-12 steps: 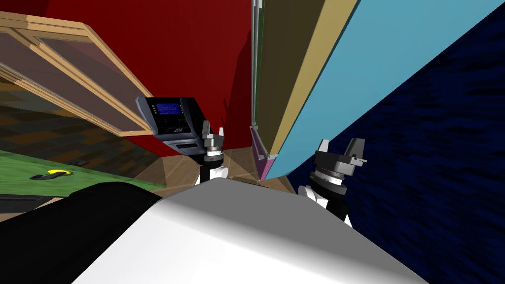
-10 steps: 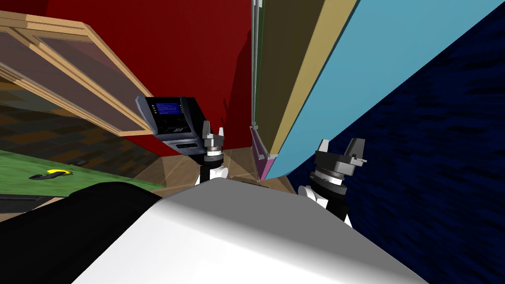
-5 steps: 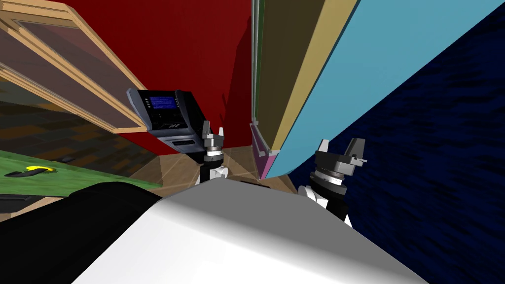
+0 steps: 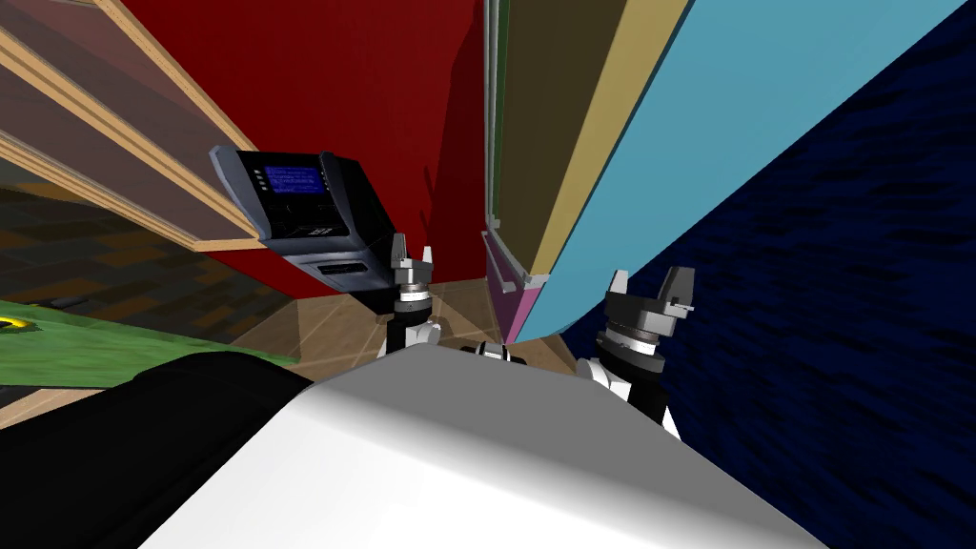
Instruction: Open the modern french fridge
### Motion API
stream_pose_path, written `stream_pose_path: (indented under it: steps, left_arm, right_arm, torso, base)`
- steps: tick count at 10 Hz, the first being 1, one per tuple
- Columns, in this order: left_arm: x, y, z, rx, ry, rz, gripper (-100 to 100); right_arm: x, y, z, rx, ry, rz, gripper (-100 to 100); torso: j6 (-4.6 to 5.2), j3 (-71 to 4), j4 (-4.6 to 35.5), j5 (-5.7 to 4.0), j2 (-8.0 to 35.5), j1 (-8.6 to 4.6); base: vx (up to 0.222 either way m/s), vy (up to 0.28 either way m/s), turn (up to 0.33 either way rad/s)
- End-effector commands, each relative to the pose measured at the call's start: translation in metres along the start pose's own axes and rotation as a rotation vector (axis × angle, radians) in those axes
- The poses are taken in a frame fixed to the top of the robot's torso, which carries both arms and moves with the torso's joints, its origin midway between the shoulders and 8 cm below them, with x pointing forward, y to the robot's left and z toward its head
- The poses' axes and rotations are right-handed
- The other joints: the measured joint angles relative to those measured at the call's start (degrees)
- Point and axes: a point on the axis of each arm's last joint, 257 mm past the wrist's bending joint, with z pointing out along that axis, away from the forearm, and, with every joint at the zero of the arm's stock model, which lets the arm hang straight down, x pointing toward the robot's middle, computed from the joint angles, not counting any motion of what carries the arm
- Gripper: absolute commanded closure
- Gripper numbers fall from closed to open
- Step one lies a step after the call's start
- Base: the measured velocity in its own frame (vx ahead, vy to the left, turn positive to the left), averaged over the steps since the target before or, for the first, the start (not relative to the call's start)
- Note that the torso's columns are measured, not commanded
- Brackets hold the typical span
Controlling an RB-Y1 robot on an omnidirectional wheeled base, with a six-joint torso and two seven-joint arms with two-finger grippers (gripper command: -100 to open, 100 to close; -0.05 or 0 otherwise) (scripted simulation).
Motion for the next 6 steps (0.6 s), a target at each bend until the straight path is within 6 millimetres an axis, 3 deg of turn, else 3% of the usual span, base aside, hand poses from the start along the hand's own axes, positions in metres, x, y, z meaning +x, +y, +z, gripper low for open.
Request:
stream_pose_path:
  steps: [1,6]
  left_arm:
    - [0.000,0.000,0.000,0.000,0.000,0.000,0]
    - [0.000,0.000,0.000,0.000,0.000,0.000,0]
  right_arm:
    - [0.006,-0.007,-0.001,0.001,0.026,-0.073,-100]
    - [0.016,-0.026,-0.005,0.000,0.073,-0.216,-100]
  torso:
    - [-0.01,-0.24,0.17,-0.02,0.18,-0.07]
    - [0.00,-0.27,0.26,-0.04,0.28,-0.14]
  base:
    - [0.017,0.035,-0.043]
    - [0.024,0.043,-0.046]
